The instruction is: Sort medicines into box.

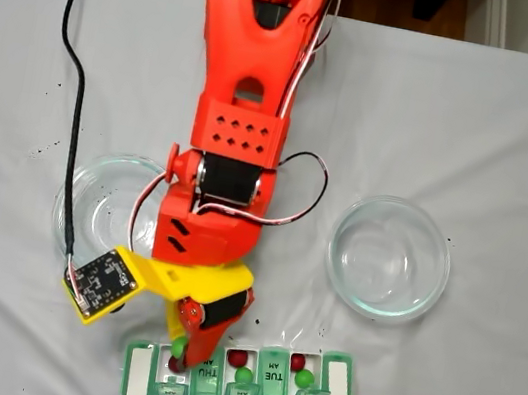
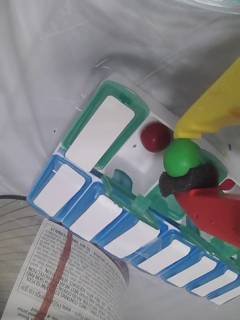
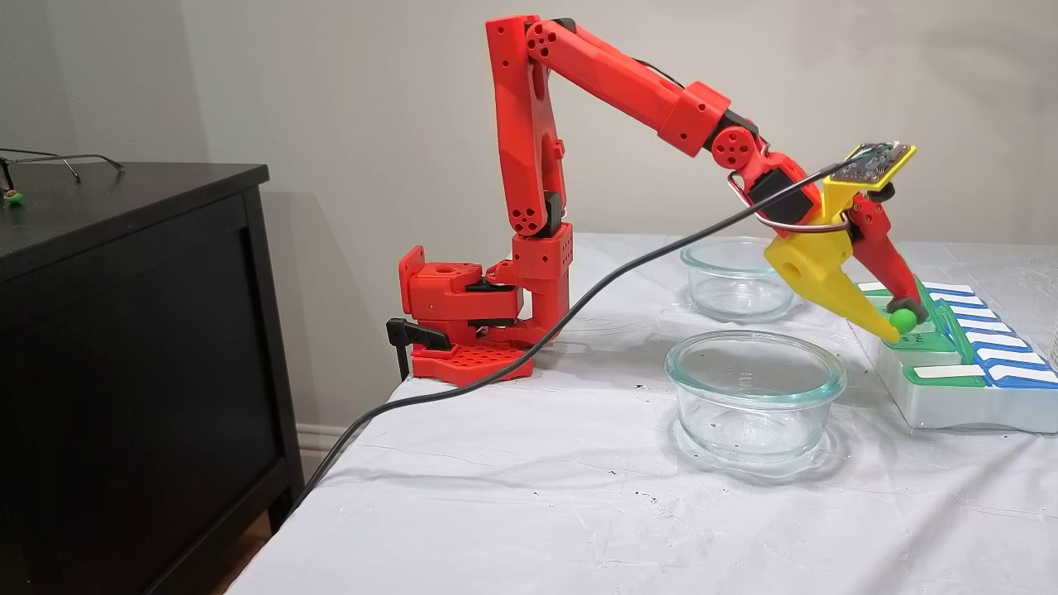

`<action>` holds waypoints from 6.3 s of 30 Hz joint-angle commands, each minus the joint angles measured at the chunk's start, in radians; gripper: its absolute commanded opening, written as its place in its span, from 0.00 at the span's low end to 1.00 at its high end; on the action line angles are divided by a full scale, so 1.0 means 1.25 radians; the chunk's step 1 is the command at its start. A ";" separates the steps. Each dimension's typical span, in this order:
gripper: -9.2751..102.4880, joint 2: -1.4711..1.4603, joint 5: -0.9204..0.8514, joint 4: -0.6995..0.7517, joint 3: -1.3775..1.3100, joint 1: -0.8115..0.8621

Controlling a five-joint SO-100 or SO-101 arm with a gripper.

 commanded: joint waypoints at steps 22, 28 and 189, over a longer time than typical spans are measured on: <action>0.08 -0.002 0.015 -0.101 -0.076 0.021; 0.08 -0.034 0.018 -0.119 -0.083 0.012; 0.08 -0.026 0.423 0.091 -0.367 -0.108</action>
